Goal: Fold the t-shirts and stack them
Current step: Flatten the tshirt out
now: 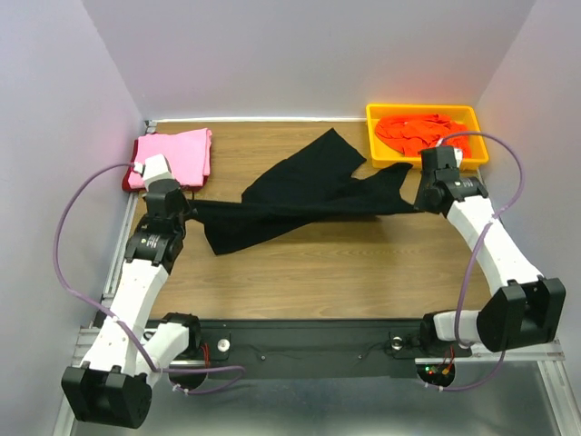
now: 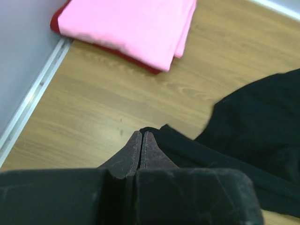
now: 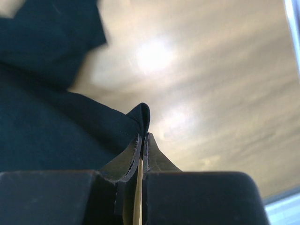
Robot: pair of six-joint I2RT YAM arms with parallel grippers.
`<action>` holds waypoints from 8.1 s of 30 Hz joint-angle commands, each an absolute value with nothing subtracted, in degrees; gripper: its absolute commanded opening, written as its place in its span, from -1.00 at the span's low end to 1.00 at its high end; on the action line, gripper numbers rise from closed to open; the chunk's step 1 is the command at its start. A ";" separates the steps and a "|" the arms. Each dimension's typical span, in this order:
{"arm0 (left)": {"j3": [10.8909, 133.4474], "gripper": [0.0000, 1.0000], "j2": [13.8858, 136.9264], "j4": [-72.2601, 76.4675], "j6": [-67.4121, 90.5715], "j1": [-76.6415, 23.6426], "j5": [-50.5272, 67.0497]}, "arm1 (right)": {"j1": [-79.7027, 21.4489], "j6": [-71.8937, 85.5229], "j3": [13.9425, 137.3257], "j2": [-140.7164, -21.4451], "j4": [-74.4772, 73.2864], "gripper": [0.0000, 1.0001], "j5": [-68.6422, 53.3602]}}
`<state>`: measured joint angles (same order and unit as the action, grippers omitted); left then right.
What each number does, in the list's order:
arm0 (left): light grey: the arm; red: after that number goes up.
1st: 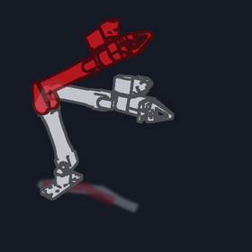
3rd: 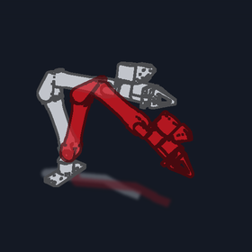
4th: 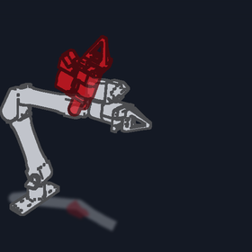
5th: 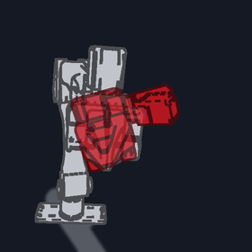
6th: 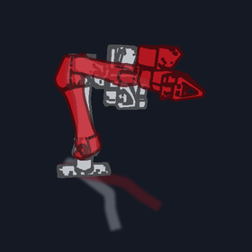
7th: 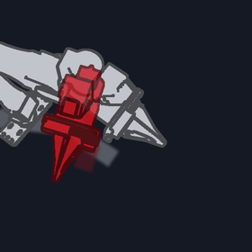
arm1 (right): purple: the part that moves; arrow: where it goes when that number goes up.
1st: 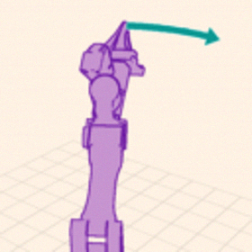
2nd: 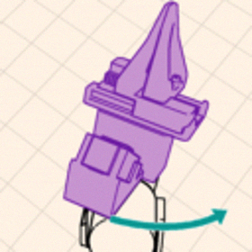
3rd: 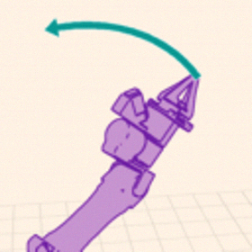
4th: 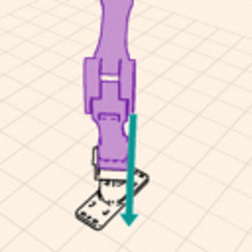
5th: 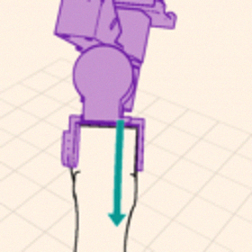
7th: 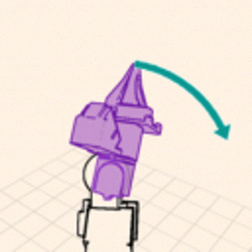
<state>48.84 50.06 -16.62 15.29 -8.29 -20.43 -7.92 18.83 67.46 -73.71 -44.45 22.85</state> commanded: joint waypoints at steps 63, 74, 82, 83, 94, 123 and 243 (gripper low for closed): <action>47.99 -1.00 43.86 -15.03 17.67 -6.42 -12.92 | -6.06 23.99 51.42 -93.59 -23.82 -0.87 -9.87; 47.46 -1.00 43.51 -15.47 17.49 -6.42 -13.18 | 3.23 28.39 51.32 -91.94 -24.96 -0.99 5.70; 47.29 -1.00 43.24 -16.17 17.49 -6.42 -11.52 | 9.05 27.25 56.25 -88.86 -26.10 -0.92 3.55; 47.20 -1.00 43.24 -16.17 17.75 -6.42 -11.25 | 9.05 27.25 55.73 -87.90 -26.10 -0.88 2.12; 46.58 -1.00 43.86 -13.80 19.95 -6.59 -6.68 | 5.89 28.65 40.89 -68.48 -36.03 -0.08 -9.83; 47.28 -1.00 45.62 -13.00 18.90 -7.03 -8.26 | -5.27 32.26 40.24 -71.38 -32.16 -0.98 -6.24; 50.80 -1.00 63.28 -4.66 15.73 -6.94 -2.46 | -3.87 52.11 53.53 -91.14 -8.18 0.09 -8.70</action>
